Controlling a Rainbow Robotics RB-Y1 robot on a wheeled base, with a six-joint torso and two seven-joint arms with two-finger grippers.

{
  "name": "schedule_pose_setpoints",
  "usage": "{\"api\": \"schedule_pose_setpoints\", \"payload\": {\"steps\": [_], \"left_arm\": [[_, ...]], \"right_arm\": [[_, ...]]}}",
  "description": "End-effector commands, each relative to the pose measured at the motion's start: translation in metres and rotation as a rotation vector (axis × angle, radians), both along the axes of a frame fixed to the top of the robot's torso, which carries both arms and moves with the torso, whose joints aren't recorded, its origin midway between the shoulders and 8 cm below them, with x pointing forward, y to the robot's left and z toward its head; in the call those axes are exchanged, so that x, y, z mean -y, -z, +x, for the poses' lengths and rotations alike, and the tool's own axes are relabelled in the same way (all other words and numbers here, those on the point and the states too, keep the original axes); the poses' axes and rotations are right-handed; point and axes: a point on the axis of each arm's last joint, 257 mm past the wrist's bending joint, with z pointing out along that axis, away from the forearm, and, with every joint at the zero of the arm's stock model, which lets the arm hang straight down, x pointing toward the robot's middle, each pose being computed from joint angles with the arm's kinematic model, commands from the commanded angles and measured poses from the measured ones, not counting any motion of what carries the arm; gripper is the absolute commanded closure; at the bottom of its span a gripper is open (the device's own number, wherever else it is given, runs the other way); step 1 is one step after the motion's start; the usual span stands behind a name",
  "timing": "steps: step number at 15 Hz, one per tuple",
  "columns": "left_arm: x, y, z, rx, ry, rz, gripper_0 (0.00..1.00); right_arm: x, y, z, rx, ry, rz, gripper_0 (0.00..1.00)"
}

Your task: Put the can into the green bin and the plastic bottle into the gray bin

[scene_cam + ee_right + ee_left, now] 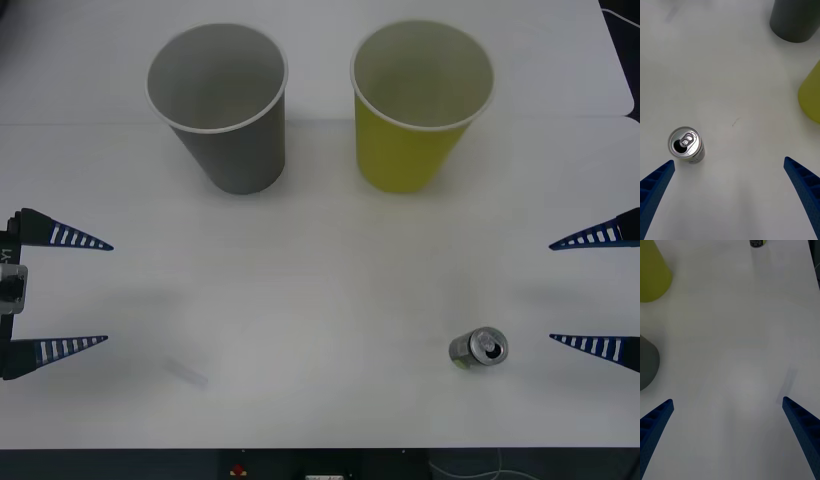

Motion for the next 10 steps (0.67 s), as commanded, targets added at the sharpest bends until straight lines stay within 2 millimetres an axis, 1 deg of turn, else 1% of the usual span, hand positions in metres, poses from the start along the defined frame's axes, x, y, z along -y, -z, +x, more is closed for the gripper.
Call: {"api": "schedule_pose_setpoints", "payload": {"steps": [1, 3, 5, 7, 10], "left_arm": [[0.000, 0.000, 0.000, 0.000, 0.000, 0.000, 0.00], [0.000, 0.000, 0.000, 0.000, 0.000, 0.000, 0.00], [0.000, 0.000, 0.000, 0.000, 0.000, 0.000, 0.00], [0.000, 0.000, 0.000, 0.000, 0.000, 0.000, 0.00], [0.000, 0.000, 0.000, 0.000, 0.000, 0.000, 0.00]], "right_arm": [[0.000, 0.000, 0.000, 0.000, 0.000, 0.000, 0.00], [-0.003, -0.011, 0.003, 0.008, 0.004, 0.032, 0.00], [-0.003, -0.016, 0.000, 0.004, -0.001, 0.042, 0.00], [0.002, -0.013, -0.001, -0.012, 0.009, 0.054, 0.00], [0.014, -0.006, -0.010, -0.080, 0.014, 0.096, 0.00]]}}
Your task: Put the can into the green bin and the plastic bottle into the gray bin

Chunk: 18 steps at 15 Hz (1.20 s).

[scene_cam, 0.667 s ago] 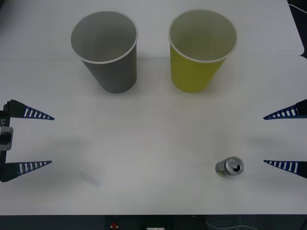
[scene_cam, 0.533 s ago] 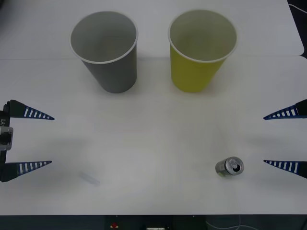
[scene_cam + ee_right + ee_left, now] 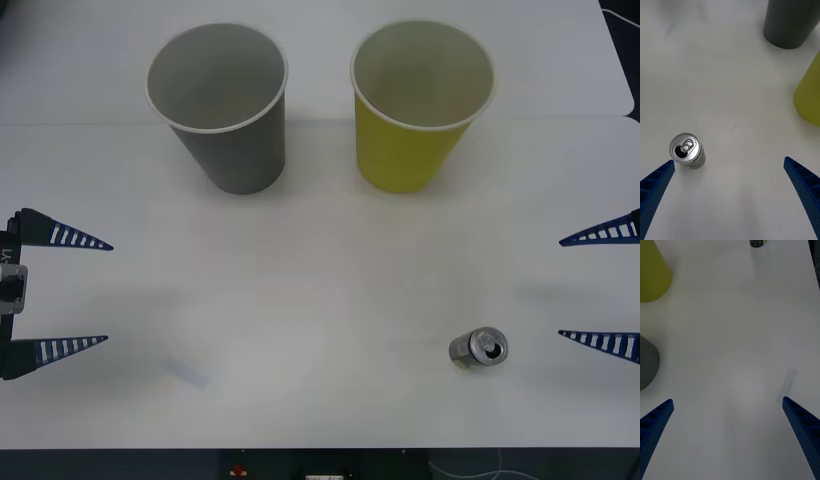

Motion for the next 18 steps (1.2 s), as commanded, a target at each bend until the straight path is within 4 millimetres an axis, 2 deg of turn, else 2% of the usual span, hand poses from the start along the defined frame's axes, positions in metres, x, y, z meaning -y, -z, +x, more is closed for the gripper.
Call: {"api": "schedule_pose_setpoints", "payload": {"steps": [1, 6, 10, 14, 18], "left_arm": [[0.000, 0.000, 0.000, 0.000, 0.000, 0.000, 0.00], [0.000, 0.000, 0.000, 0.000, 0.000, 0.000, 0.00], [0.000, 0.000, 0.000, 0.000, 0.000, 0.000, 0.00], [0.000, 0.000, 0.000, 0.000, 0.000, 0.000, 0.00], [0.000, 0.000, 0.000, 0.000, 0.000, 0.000, 0.00]], "right_arm": [[0.013, 0.008, -0.009, -0.056, -0.004, 0.030, 0.00], [0.034, 0.025, -0.010, -0.010, -0.019, 0.041, 0.00], [0.043, 0.048, -0.015, -0.007, -0.016, 0.097, 0.00], [0.046, 0.071, -0.019, -0.008, 0.008, 0.171, 0.00], [0.035, 0.089, -0.019, -0.013, 0.042, 0.257, 0.00]]}}
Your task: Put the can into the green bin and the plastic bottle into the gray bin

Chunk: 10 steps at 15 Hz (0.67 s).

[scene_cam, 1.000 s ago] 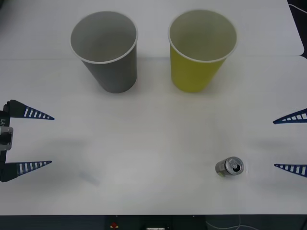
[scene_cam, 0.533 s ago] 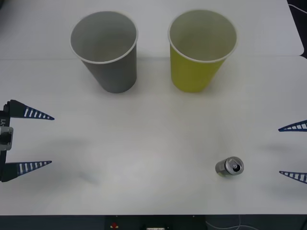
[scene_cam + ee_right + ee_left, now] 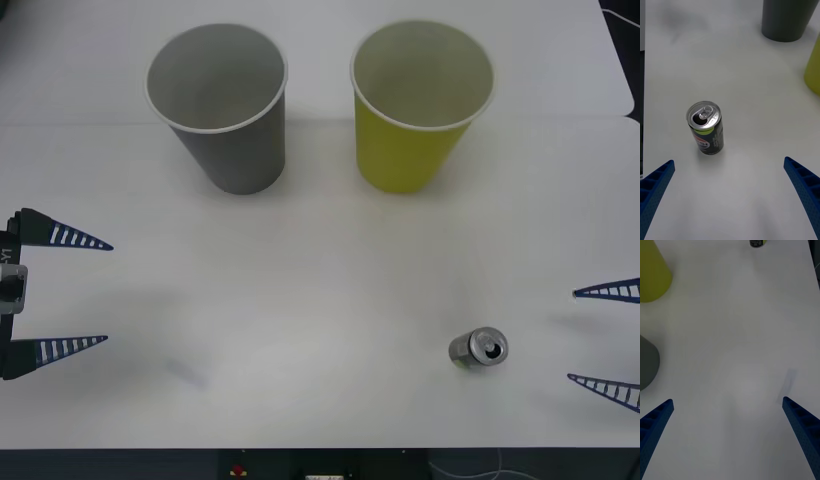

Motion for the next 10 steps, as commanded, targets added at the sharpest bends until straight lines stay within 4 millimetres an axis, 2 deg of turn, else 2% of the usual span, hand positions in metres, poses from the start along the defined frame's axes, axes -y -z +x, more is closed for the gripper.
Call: {"api": "schedule_pose_setpoints", "payload": {"steps": [1, 7, 10], "left_arm": [[0.000, 0.000, 0.000, 0.000, 0.000, 0.000, 0.00], [0.000, 0.000, 0.000, 0.000, 0.000, 0.000, 0.00], [0.000, 0.000, 0.000, 0.000, 0.000, 0.000, 0.00]], "right_arm": [[-0.009, 0.014, 0.001, -0.013, 0.024, 0.066, 0.00], [-0.024, 0.049, 0.003, -0.092, 0.029, 0.205, 0.00], [-0.035, 0.059, 0.011, -0.085, 0.020, 0.229, 0.00]]}}
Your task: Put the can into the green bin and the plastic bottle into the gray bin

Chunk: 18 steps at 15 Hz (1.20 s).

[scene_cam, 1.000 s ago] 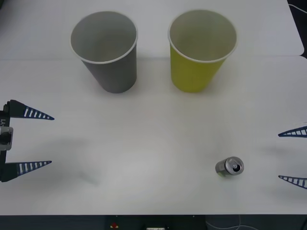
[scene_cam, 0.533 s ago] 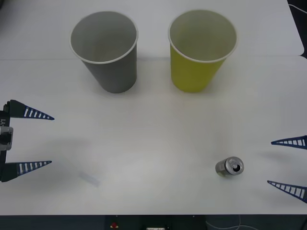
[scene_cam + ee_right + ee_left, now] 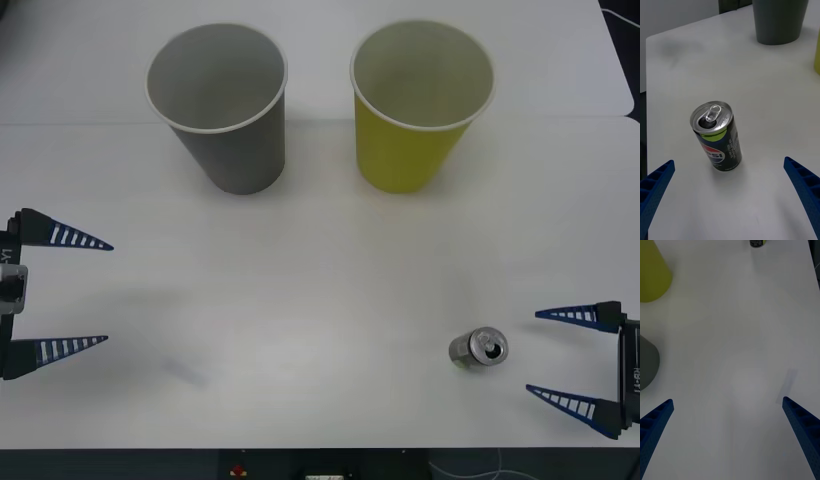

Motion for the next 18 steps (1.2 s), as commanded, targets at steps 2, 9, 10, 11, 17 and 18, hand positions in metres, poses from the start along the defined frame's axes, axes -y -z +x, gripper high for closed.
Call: {"api": "schedule_pose_setpoints", "payload": {"steps": [2, 9, 10, 11, 17, 18], "left_arm": [[0.000, 0.000, 0.000, 0.000, 0.000, 0.000, 0.00], [0.000, 0.000, 0.000, 0.000, 0.000, 0.000, 0.00], [0.000, 0.000, 0.000, 0.000, 0.000, 0.000, 0.00], [0.000, 0.000, 0.000, 0.000, 0.000, 0.000, 0.00], [0.000, 0.000, 0.000, 0.000, 0.000, 0.000, 0.00], [0.000, 0.000, 0.000, 0.000, 0.000, 0.000, 0.00]], "right_arm": [[-0.021, 0.006, 0.010, 0.030, -0.017, 0.024, 0.00], [-0.053, 0.020, 0.019, 0.059, -0.023, 0.041, 0.00], [-0.058, 0.022, 0.019, 0.061, -0.021, 0.046, 0.00], [-0.061, 0.024, 0.019, 0.061, -0.018, 0.050, 0.00], [-0.074, 0.029, 0.021, 0.081, -0.015, 0.062, 0.06], [-0.074, 0.030, 0.020, 0.082, -0.015, 0.059, 0.49]]}}
